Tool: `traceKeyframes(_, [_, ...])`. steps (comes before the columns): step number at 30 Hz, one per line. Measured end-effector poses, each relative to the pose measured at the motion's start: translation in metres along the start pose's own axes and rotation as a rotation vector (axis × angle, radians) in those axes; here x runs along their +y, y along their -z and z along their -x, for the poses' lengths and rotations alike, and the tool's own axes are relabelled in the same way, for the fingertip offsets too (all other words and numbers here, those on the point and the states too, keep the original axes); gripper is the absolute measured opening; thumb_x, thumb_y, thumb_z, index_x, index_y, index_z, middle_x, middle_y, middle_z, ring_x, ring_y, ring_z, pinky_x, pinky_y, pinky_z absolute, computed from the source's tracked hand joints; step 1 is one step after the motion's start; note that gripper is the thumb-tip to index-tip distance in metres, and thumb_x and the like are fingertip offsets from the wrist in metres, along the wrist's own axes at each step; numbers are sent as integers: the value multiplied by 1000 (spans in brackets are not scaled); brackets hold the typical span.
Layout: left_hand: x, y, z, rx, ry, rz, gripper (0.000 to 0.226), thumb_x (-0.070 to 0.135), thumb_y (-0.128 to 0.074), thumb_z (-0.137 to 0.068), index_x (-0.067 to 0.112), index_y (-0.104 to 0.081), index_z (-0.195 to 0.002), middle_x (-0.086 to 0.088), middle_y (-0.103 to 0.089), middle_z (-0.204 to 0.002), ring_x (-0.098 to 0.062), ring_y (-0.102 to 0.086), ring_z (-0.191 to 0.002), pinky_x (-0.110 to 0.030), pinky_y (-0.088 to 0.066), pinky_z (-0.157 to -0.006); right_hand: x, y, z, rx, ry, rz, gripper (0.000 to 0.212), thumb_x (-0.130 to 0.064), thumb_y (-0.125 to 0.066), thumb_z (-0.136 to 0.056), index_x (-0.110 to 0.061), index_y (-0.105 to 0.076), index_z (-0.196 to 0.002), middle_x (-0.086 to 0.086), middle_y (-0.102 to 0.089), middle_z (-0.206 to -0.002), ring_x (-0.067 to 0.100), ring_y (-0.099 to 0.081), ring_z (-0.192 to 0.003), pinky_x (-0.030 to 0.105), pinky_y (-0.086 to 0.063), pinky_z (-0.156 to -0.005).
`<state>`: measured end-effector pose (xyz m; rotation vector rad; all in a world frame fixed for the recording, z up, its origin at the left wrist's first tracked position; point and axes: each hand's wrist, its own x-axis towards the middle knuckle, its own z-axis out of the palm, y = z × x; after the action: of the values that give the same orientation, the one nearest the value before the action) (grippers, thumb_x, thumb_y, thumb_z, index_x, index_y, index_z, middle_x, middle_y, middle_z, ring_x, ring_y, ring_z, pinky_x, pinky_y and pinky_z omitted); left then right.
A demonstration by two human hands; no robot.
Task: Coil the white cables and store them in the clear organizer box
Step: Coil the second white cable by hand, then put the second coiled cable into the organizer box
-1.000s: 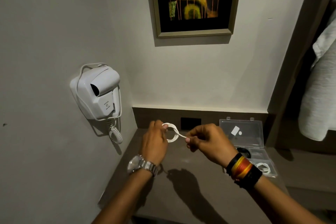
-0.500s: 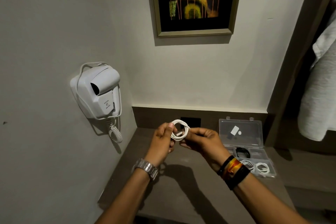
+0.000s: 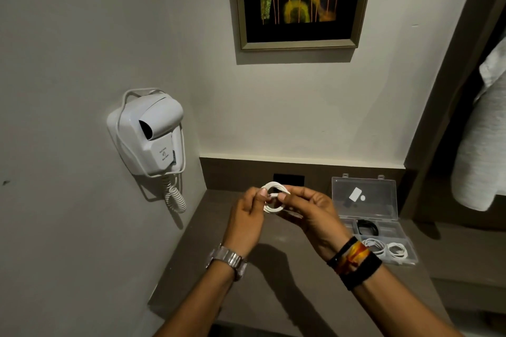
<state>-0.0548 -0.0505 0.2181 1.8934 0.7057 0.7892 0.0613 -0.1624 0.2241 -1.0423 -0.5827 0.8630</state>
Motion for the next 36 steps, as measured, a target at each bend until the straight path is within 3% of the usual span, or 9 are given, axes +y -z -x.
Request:
traceKeyframes(3, [-8,6,-7,-116,157,234,32,40,-49,-102,17,-69,-94,-3,-51,-62,-8,-42,-49,-20,-30,-43,5,6,-4,-42,-19,111,35,-23,-82,-83,-7,-77,-113,18,-79,-111,26,-76,-103,37,-60,-94])
traceKeyframes(7, [-24,13,-20,-240,215,242,26,37,-58,-99,17,-74,-98,1,-67,-74,-12,-60,-58,-23,-40,-46,16,33,-11,94,-118,284,42,-36,-86,-71,-5,-81,-100,11,-81,-94,20,-72,-82,32,-60,-80])
traceKeyframes(10, [-35,3,-26,-364,415,375,31,36,-53,-101,14,-72,-112,-1,-75,-91,-19,-72,-72,-26,-52,-55,23,55,-13,197,-193,265,34,-29,-88,-69,-5,-82,-92,9,-78,-82,16,-63,-64,26,-55,-58])
traceKeyframes(14, [-51,-33,-35,-418,525,388,34,32,-48,-104,9,-67,-122,-13,-74,-114,-26,-71,-86,-27,-56,-62,24,92,-19,307,-255,255,26,-15,-82,-84,5,-78,-100,8,-78,-78,13,-57,-56,22,-51,-48])
traceKeyframes(19, [-66,-108,-50,-359,467,293,27,12,-49,-102,3,-64,-123,-13,-69,-104,-16,-60,-66,-23,-46,-53,19,166,-33,495,-292,321,24,-15,-82,-85,3,-75,-101,14,-76,-83,14,-57,-55,22,-47,-47])
traceKeyframes(23, [-84,-175,-73,-305,389,174,24,10,-53,-97,13,-71,-113,-5,-73,-91,-4,-62,-57,-17,-47,-47,19,236,-57,600,-314,458,15,-14,-82,-84,-2,-74,-81,13,-69,-64,15,-55,-48,20,-41,-43])
traceKeyframes(27, [-107,-234,-97,-308,325,-102,22,27,-58,-93,37,-72,-107,4,-76,-104,-20,-72,-86,-37,-62,-78,34,293,-90,597,-375,569,20,-1,-84,-80,-1,-64,-77,-2,-64,-42,5,-54,-30,14,-39,-31])
traceKeyframes(31, [-128,-270,-109,-353,170,-375,26,29,-49,-95,39,-68,-109,8,-69,-109,-18,-66,-93,-35,-58,-83,57,323,-120,467,-432,743,25,-11,-90,-75,0,-69,-82,7,-71,-69,13,-66,-52,22,-53,-47])
traceKeyframes(36, [-141,-294,-111,-453,111,-509,21,11,-58,-92,13,-75,-104,-11,-70,-104,-30,-67,-95,-31,-51,-80,83,335,-141,321,-428,940,24,-24,-92,-72,-17,-69,-74,-2,-74,-80,15,-68,-74,27,-53,-67])
